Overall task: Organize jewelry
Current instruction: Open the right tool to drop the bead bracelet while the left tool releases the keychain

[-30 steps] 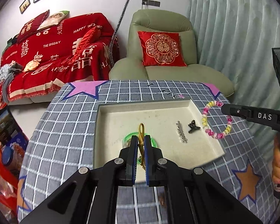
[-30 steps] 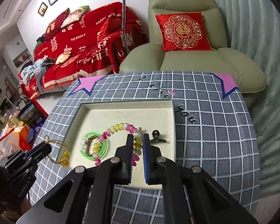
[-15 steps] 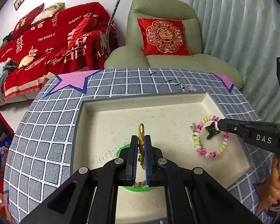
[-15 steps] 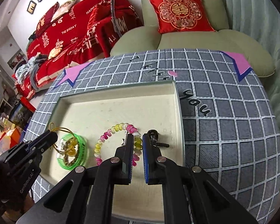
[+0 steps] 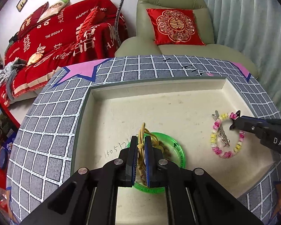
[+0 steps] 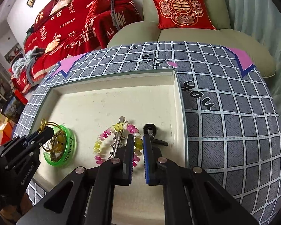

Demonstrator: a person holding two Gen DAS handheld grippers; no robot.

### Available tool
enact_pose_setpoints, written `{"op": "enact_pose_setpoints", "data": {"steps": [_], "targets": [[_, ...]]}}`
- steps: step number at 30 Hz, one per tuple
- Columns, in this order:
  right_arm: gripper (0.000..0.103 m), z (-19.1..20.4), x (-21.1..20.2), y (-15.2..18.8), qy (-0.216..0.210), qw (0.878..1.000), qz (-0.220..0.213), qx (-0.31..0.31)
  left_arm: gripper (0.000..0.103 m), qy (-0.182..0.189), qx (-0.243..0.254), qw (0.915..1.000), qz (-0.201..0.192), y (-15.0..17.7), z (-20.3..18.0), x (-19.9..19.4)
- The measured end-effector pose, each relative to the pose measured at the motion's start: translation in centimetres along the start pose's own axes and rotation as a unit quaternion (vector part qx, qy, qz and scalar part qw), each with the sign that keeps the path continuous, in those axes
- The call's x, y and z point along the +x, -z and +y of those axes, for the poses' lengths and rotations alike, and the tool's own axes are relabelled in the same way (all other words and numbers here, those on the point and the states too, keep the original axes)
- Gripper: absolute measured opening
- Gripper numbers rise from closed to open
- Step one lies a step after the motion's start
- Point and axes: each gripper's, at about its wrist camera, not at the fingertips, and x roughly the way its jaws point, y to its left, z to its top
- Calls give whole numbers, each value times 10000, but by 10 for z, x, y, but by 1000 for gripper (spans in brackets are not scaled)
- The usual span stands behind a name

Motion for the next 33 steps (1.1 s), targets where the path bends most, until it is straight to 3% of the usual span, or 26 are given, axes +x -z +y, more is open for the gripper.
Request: {"op": "enact_pose_setpoints", "data": {"steps": [8, 11, 15, 24, 25, 26, 27, 29, 33], "targets": [[11, 0, 1, 0, -108, 9998, 133, 91, 17, -259, 178, 9995, 5, 2, -6, -3], [20, -1, -1, 1, -166, 9997, 116, 148, 17, -262, 161, 9995, 2, 2, -5, -4], [51, -3, -12, 2, -264, 9994, -58, 219, 17, -225, 177, 9996, -21, 1, -5, -6], [54, -5, -37, 1, -366, 9984, -318, 289, 17, -96, 66, 9999, -86, -2, -4, -13], [54, -5, -38, 1, -372, 9983, -322, 303, 38, -85, 54, 9999, -84, -2, -4, -13], [54, -5, -38, 2, -376, 9983, -317, 317, 66, -83, 25, 9999, -75, -2, -3, -13], [55, -5, -39, 3, -378, 9982, -313, 333, 103, -179, -25, 9998, -115, -2, -3, -15], [55, -6, -40, 4, -385, 9981, -312, 354, 103, -305, 1, 9986, -436, -2, -5, -22], [56, -8, -41, 7, -413, 9980, -284, 389, 103, -312, 106, 9985, -433, -6, -9, -22]]}}
